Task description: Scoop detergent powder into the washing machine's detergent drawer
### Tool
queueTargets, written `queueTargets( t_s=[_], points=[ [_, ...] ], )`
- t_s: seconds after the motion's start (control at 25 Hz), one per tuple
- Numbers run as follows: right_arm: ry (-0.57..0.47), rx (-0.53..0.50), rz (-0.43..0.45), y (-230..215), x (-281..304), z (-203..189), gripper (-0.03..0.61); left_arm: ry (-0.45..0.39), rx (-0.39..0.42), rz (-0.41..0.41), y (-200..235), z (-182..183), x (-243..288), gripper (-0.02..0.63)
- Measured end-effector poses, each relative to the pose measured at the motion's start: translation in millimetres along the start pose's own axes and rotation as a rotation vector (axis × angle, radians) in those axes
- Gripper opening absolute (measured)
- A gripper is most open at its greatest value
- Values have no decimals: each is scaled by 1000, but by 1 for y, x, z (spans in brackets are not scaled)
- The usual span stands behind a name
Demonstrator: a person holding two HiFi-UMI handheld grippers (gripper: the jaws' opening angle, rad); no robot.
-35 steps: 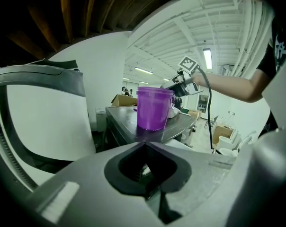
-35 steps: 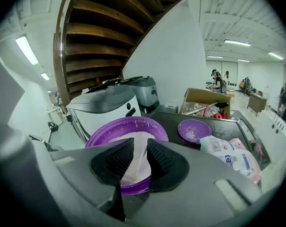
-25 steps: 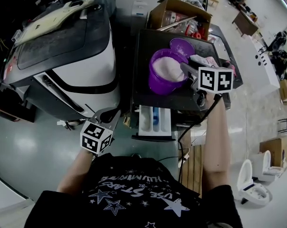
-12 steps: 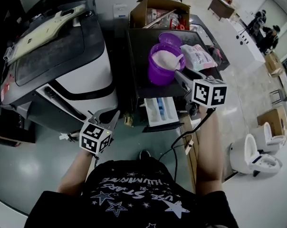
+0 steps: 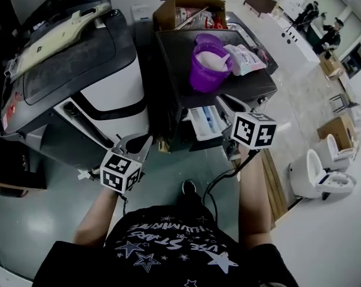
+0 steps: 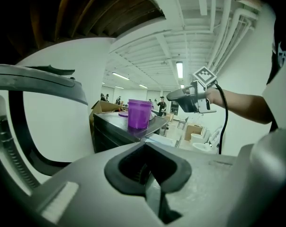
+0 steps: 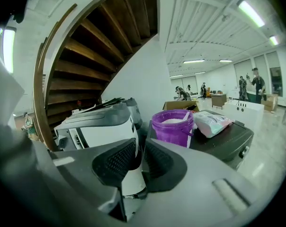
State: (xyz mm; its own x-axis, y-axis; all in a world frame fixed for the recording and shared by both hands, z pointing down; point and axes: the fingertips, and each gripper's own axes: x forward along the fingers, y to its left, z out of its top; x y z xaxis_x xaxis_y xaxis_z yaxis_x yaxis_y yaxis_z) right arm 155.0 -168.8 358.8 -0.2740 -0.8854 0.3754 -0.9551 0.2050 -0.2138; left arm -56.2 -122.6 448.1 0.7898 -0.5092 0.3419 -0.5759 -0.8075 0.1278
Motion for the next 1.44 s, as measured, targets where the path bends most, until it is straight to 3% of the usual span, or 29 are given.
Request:
queueTargets(
  t_s=[0.12,0.32,0.8,1.44],
  points=[
    [-30,17,-23,21,-13,-15,30,-14,2,-16,-3,-7,-21,0],
    [-79,60,-19,60,-32,-46,29,-11,7,-24,-4,-28,-58,0],
    [-23,41,-64,128,-66,-124,28,1,-12,-47,-12,-65,-131,0],
    [21,56,-127,157,-84,-199,28,67,-35,-105,-32,-108,-150,1]
  ],
)
